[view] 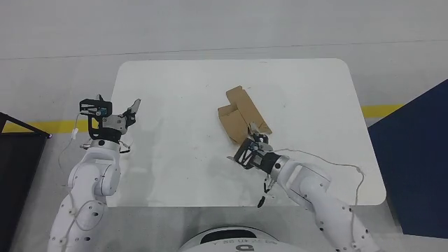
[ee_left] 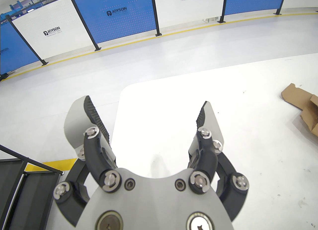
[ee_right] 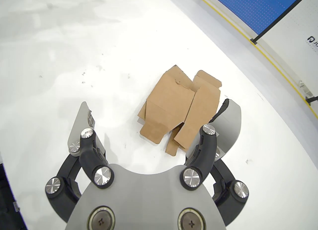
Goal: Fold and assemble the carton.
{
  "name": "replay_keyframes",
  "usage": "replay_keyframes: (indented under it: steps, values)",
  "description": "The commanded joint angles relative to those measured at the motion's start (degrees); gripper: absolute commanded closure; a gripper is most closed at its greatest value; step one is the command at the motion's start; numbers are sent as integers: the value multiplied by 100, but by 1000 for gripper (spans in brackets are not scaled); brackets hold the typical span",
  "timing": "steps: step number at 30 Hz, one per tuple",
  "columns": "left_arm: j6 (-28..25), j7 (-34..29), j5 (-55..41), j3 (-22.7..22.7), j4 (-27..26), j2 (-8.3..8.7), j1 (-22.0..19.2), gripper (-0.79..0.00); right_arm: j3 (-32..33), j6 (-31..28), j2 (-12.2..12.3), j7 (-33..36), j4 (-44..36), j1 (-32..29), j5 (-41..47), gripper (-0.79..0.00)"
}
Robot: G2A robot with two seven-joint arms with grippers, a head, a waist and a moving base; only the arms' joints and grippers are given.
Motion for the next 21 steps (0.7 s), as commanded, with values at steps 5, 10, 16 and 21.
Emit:
replay_keyframes:
  steps: [5,10,16,21]
  values:
    - [0,0,0,0,0,0,0,-785,-445,117,-54,327,300,304,-597,-785]
    - [0,0,0,0,0,0,0,-785,-687,487,-111,398,520,550,-1025,-779]
    - [0,0,0,0,0,0,0,-785,-900,804,-167,447,867,785,-1477,-665]
    - [0,0,0,0,0,0,0,-785,-994,841,-202,594,1089,933,-1684,-523]
